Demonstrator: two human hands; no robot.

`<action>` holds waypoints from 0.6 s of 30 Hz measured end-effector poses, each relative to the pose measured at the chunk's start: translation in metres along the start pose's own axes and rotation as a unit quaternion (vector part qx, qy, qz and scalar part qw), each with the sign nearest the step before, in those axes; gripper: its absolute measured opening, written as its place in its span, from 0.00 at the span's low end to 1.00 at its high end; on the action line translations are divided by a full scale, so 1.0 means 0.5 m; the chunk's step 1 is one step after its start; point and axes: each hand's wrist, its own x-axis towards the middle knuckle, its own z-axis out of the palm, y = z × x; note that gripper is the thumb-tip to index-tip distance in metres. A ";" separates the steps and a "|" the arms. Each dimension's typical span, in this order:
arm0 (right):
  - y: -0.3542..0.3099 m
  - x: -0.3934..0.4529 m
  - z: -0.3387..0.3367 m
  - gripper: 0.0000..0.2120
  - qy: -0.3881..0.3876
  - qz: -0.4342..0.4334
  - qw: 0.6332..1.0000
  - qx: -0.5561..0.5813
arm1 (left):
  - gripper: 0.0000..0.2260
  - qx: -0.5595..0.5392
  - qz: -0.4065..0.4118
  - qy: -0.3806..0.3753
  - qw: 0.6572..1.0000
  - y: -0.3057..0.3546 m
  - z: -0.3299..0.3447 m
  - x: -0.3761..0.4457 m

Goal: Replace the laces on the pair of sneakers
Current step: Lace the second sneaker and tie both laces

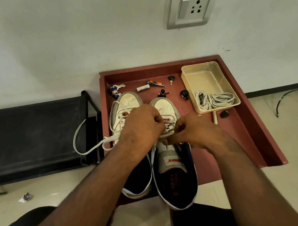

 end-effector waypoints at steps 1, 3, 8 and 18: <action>-0.002 0.002 0.001 0.15 0.007 0.002 0.999 -0.043 | 0.03 0.014 0.001 0.000 1.000 0.001 0.002 0.000; 0.002 0.003 -0.008 0.09 0.005 0.013 0.999 -0.046 | 0.03 0.031 0.009 -0.012 0.999 0.002 0.002 0.002; 0.026 0.005 -0.024 0.03 -0.011 0.058 0.990 0.128 | 0.07 0.025 0.011 -0.023 0.999 0.016 0.016 -0.011; 0.045 0.012 -0.027 0.03 -0.029 0.064 0.977 0.203 | 0.15 0.069 0.032 0.030 0.997 0.022 0.050 -0.028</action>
